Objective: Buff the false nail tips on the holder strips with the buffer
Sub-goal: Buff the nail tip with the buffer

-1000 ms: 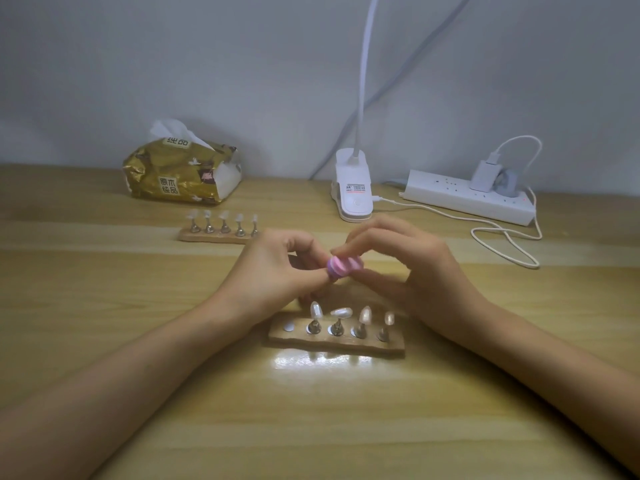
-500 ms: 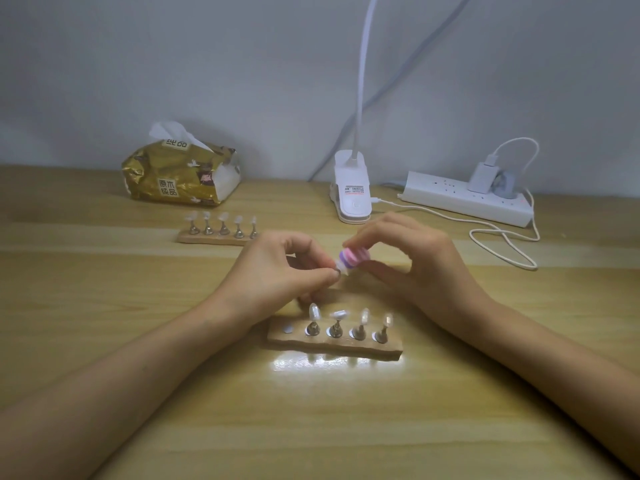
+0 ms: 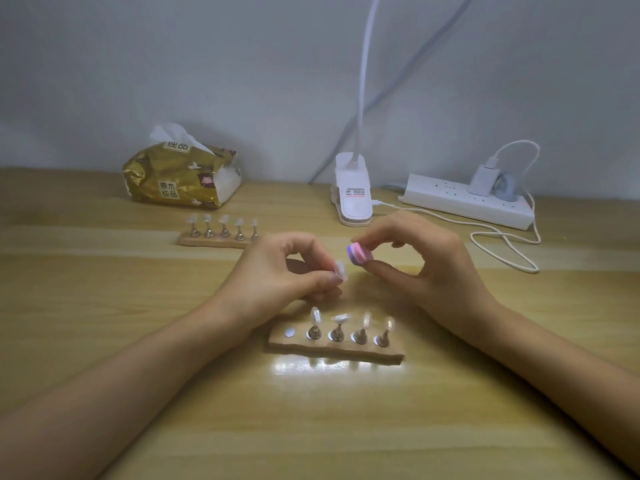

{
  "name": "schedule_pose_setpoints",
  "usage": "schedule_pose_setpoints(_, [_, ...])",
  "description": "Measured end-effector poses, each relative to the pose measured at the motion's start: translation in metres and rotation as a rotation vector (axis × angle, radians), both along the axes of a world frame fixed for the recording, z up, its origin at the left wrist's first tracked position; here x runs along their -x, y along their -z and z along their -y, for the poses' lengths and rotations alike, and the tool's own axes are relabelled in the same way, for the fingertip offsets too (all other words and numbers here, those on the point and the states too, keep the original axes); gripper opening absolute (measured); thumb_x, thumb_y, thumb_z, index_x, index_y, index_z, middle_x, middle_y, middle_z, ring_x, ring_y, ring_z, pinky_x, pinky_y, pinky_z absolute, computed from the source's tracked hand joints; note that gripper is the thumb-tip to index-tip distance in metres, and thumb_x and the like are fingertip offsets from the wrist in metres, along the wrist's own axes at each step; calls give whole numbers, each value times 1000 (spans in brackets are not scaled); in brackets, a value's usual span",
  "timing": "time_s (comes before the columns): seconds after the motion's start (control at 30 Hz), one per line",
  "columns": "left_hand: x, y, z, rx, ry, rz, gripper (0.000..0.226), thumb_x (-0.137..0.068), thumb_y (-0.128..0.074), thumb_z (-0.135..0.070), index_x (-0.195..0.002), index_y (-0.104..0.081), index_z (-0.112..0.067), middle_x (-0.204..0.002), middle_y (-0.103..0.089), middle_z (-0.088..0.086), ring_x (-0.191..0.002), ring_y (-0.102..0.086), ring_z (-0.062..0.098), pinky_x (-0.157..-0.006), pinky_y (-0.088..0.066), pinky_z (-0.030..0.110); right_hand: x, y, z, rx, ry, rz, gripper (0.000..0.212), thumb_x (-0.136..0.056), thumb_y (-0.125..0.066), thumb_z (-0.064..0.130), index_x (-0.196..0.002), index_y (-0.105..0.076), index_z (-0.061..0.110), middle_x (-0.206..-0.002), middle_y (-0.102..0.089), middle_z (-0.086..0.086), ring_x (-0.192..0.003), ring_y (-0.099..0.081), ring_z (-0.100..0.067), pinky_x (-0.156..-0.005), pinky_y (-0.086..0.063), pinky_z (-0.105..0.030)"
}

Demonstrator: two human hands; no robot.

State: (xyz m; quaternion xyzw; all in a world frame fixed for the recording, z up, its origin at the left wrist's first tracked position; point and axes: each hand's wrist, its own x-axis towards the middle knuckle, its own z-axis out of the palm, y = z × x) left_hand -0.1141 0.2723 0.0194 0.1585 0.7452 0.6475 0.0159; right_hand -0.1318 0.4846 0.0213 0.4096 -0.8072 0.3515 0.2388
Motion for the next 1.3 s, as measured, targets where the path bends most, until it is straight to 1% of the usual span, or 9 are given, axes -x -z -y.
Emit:
schedule_pose_setpoints(0.1, [-1, -2, 1, 9, 8, -6, 13, -75, -79, -5, -72, -67, -6, -71, -72, 11, -72, -75, 21, -59, -54, 18, -1, 2, 4, -35, -45, -14, 10, -87, -76, 1, -93, -69, 5, -94, -69, 0, -91, -64, -14, -82, -44, -18])
schedule_pose_setpoints(0.33, [-2, -2, 0, -29, 21, 12, 15, -76, -75, 7, -70, -68, -5, -74, -74, 11, -76, -76, 26, -64, -57, 21, -4, 1, 4, -11, -21, -16, 9, -86, -75, 3, -91, -69, 5, -93, -70, 4, -91, -63, -6, -81, -41, -13])
schedule_pose_setpoints(0.5, [-4, -2, -1, -47, 19, 16, 18, -76, -76, 5, -68, -66, -8, -73, -74, 9, -76, -76, 27, -62, -57, 21, -3, 2, 3, 20, 4, -34, 9, -86, -75, 4, -92, -69, 4, -94, -70, 3, -91, -64, -10, -78, -43, -17])
schedule_pose_setpoints(0.6, [-4, -2, 0, -58, 20, 14, 24, -76, -75, 6, -64, -66, -12, -72, -73, 8, -75, -76, 26, -62, -56, 20, -5, 2, 3, 1, 0, 87, 8, -87, -76, 6, -92, -70, 5, -92, -70, 5, -88, -63, -6, -78, -42, -15])
schedule_pose_setpoints(0.7, [-5, -3, -1, -36, 20, 11, 23, -77, -75, 6, -65, -65, -11, -73, -74, 7, -76, -76, 26, -58, -55, 19, -5, 1, 3, 23, 7, -17, 10, -87, -75, 9, -93, -69, 4, -93, -70, 5, -88, -63, -8, -77, -45, -18])
schedule_pose_setpoints(0.83, [-5, -4, -2, 1, 19, 13, 27, -77, -75, 5, -63, -66, -16, -73, -74, 8, -76, -76, 25, -53, -52, 18, -6, 1, 3, -5, 14, 76, 9, -86, -77, 6, -91, -70, 5, -91, -70, 5, -86, -62, -5, -77, -43, -17])
schedule_pose_setpoints(0.93, [-5, -4, -1, -3, 17, 17, 23, -78, -75, 6, -66, -65, -11, -71, -74, 6, -75, -76, 24, -52, -51, 18, -6, 1, 5, 12, -6, -38, 11, -84, -76, 1, -93, -69, 4, -93, -70, 2, -89, -63, -11, -79, -44, -16])
schedule_pose_setpoints(1.23, [-4, -4, -2, -2, 0, 24, 28, -77, -76, 2, -61, -67, -19, -73, -73, 8, -76, -76, 25, -50, -50, 17, -7, 0, 4, 37, -21, 132, 11, -85, -77, 2, -94, -71, 6, -92, -72, 2, -88, -66, -8, -79, -48, -16])
schedule_pose_setpoints(1.3, [-4, -5, -2, -6, 7, 37, 24, -78, -75, 2, -64, -66, -15, -73, -75, 6, -76, -76, 23, -49, -50, 17, -8, 0, 3, 94, 4, 87, 13, -84, -78, 3, -96, -71, 6, -92, -72, 3, -89, -67, -8, -81, -51, -20])
